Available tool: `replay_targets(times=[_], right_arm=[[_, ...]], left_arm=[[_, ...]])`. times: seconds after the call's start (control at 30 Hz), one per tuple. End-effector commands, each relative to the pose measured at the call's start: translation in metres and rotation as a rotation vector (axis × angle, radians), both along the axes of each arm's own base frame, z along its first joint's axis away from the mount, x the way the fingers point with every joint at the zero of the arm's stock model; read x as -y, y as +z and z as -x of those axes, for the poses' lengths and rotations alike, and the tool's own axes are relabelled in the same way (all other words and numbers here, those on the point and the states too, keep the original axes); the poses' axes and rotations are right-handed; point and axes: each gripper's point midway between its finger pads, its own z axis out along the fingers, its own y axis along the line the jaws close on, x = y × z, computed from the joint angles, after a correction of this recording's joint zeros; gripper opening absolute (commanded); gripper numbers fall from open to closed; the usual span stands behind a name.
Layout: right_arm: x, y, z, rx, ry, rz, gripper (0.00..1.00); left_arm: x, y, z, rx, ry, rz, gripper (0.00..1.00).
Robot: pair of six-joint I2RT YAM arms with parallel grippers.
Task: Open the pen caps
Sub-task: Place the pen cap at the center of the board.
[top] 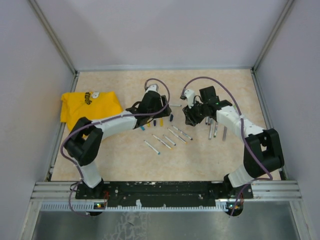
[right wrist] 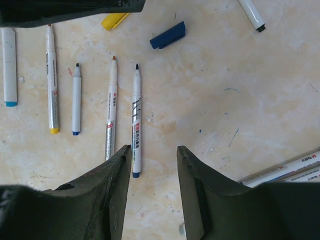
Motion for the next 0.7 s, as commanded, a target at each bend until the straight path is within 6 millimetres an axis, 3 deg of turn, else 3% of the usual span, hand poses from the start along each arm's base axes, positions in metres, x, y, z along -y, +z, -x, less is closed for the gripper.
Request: replay_targets(times=[0.0,0.27,0.37,0.67], right_arm=[[0.001,0.018,-0.004,0.061,0.008,-0.033,0.42],[-0.002,0.022,-0.002,0.054,0.02,-0.056,0.42],[-0.001,0.022,-0.002,0.055,0.022,-0.06,0.42],[0.003,0.028,-0.004,0.061,0.009,-0.08,0.42]], left_arm=[[-0.014,0.034,-0.003,0.088,-0.012,0.0,0.74],[-0.023,0.077,0.015,0.212,-0.165,0.137,0.82],[-0.026,0.097,0.027,0.263,-0.209,0.209,0.97],[-0.017,0.237,0.029,0.356,-0.165,0.4,1.0]])
